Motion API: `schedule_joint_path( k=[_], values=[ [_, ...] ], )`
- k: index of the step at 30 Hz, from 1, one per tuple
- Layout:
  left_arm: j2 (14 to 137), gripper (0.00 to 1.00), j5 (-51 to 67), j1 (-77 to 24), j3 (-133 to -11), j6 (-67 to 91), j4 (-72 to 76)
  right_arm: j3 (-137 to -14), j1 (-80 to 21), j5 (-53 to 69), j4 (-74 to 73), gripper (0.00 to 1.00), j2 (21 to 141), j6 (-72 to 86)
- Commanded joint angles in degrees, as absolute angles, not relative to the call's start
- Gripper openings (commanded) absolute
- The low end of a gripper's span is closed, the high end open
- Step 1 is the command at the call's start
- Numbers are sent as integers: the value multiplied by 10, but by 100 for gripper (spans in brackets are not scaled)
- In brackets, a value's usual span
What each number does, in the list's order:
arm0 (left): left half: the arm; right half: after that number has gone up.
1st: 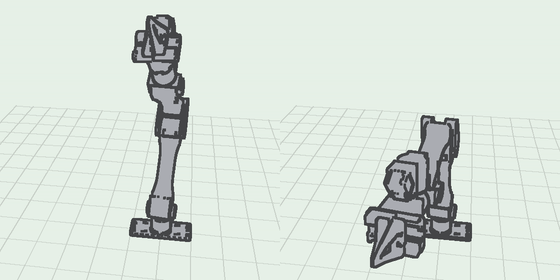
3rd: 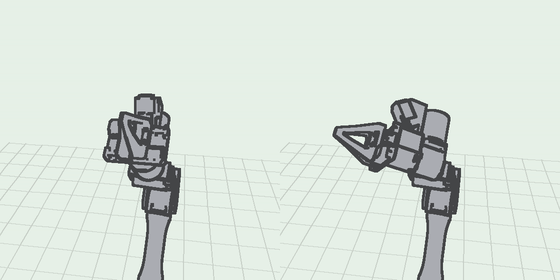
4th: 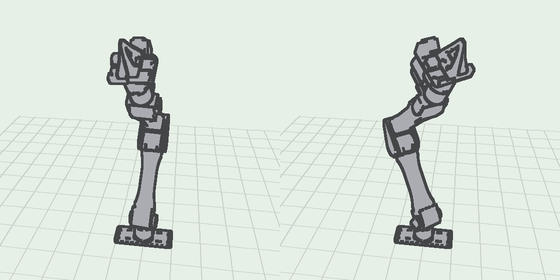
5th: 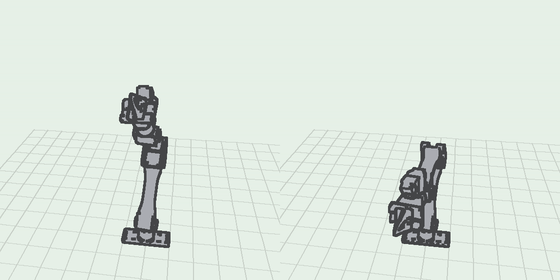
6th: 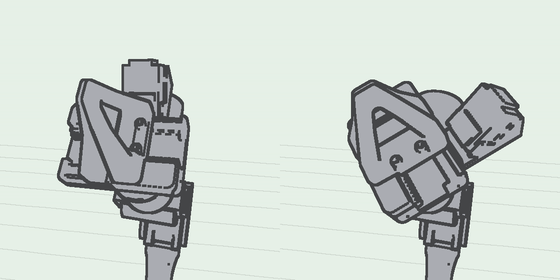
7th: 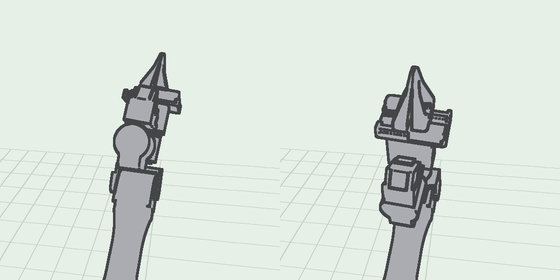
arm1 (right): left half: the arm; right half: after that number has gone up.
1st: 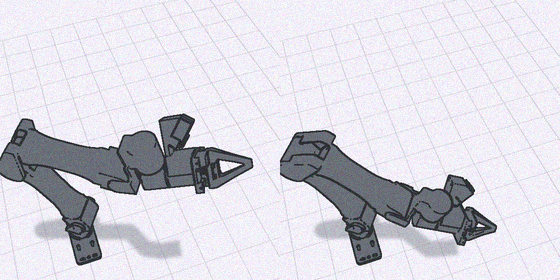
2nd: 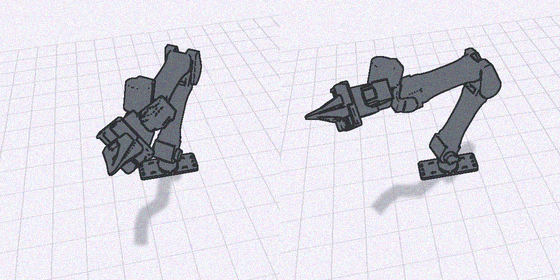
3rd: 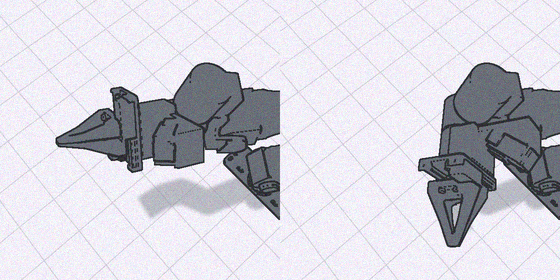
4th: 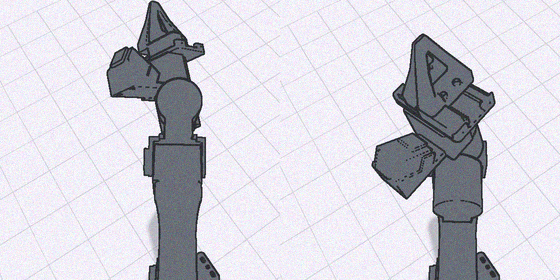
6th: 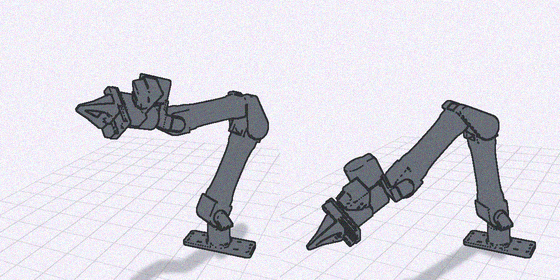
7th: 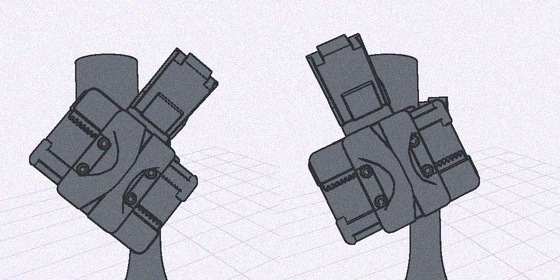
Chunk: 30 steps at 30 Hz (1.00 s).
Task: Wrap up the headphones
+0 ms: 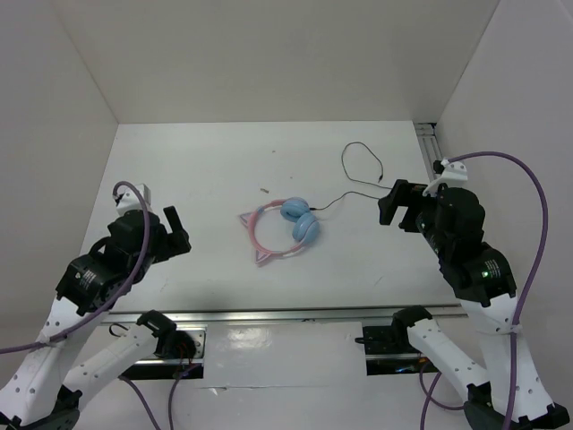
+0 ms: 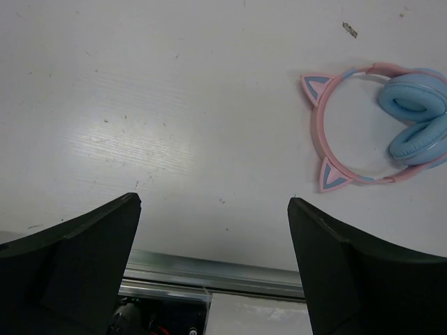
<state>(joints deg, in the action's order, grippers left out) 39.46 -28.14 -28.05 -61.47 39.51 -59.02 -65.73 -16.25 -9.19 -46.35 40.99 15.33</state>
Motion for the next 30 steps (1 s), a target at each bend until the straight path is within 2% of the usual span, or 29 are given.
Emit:
schedule_joint_path(
  k=[1, 10, 15, 18, 20, 30],
  values=[
    [395, 100, -294, -281, -611, 411, -577, -671, -165, -88, -466, 100, 406, 146],
    [413, 100, -288, -281, -606, 411, -571, -666, -165, -76, -460, 100, 405, 140],
    [452, 100, -206, -281, -603, 402, -530, -661, -165, -56, -454, 100, 405, 135],
    [487, 100, -88, -281, -590, 402, -463, -649, -165, -26, -443, 100, 405, 134],
    [506, 100, -55, -281, -561, 430, -380, -643, -165, 1, -432, 100, 405, 134],
    [736, 100, -39, -286, -478, 481, -169, -613, -165, 66, -404, 100, 399, 140]
  ],
)
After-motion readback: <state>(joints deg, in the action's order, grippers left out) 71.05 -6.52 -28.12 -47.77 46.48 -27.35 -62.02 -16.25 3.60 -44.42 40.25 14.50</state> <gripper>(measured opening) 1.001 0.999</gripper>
